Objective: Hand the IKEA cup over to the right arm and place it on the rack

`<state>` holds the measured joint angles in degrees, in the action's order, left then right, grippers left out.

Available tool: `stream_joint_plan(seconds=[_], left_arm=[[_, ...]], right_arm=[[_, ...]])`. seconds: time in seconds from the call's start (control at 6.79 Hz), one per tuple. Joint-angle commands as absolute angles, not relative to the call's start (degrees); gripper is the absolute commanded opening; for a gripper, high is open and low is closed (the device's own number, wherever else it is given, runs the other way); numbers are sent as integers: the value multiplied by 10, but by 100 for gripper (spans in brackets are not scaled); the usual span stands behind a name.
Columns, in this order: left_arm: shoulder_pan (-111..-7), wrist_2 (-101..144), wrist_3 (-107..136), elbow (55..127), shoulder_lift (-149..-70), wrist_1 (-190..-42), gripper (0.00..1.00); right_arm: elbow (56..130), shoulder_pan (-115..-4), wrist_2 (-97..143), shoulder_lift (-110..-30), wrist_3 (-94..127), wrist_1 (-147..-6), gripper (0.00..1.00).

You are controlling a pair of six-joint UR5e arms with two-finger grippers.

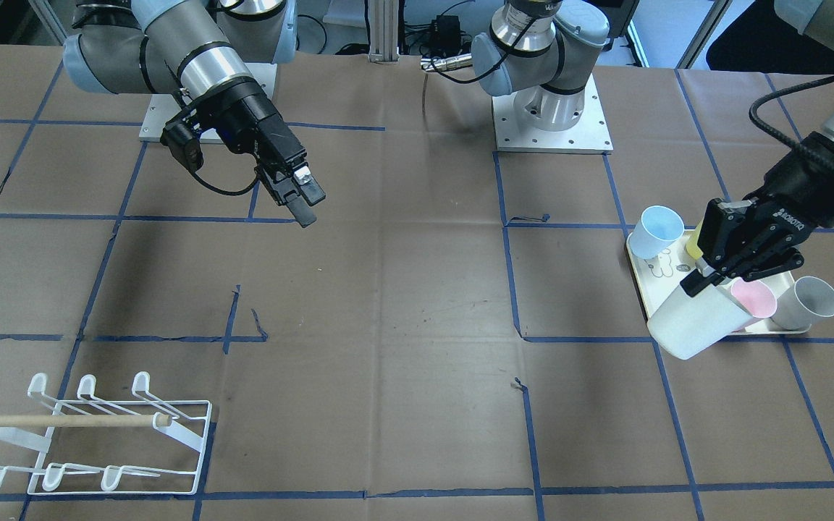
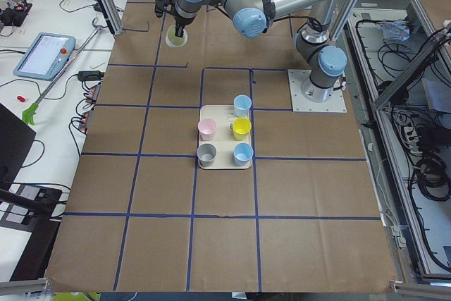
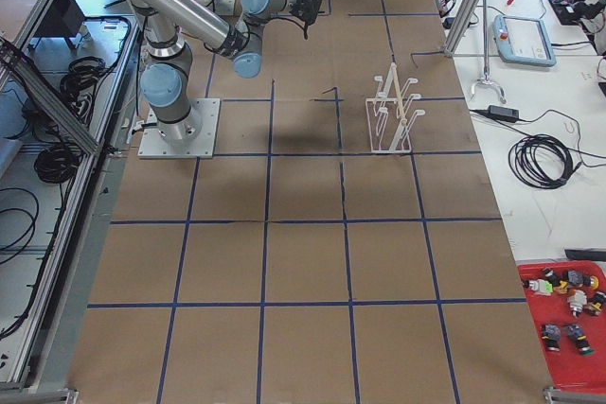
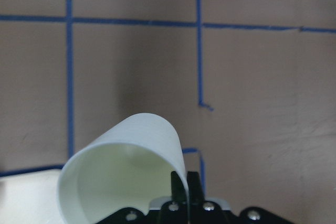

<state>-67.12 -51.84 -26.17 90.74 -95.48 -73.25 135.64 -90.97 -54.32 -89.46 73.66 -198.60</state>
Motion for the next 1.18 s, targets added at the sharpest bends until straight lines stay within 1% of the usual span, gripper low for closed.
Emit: stream_joint_plan(seconds=[0.0, 0.44, 0.74, 0.88, 1.03], left_arm=[[-712, -447, -263, 949, -950, -563, 0], [-740, -354, -258, 1091, -954, -224, 0], [-787, -343, -257, 1197, -965, -8, 0], [-806, -342, -256, 1244, -969, 76, 0], [-821, -343, -258, 1278, -970, 117, 0]], right_arm=[[1358, -910, -543, -894, 737, -1985, 100], [1358, -910, -543, -894, 737, -1985, 100], [1358, -910, -543, -895, 736, -1985, 100], [1358, -910, -544, -892, 737, -1983, 100], [1359, -911, -544, -890, 736, -1983, 100]])
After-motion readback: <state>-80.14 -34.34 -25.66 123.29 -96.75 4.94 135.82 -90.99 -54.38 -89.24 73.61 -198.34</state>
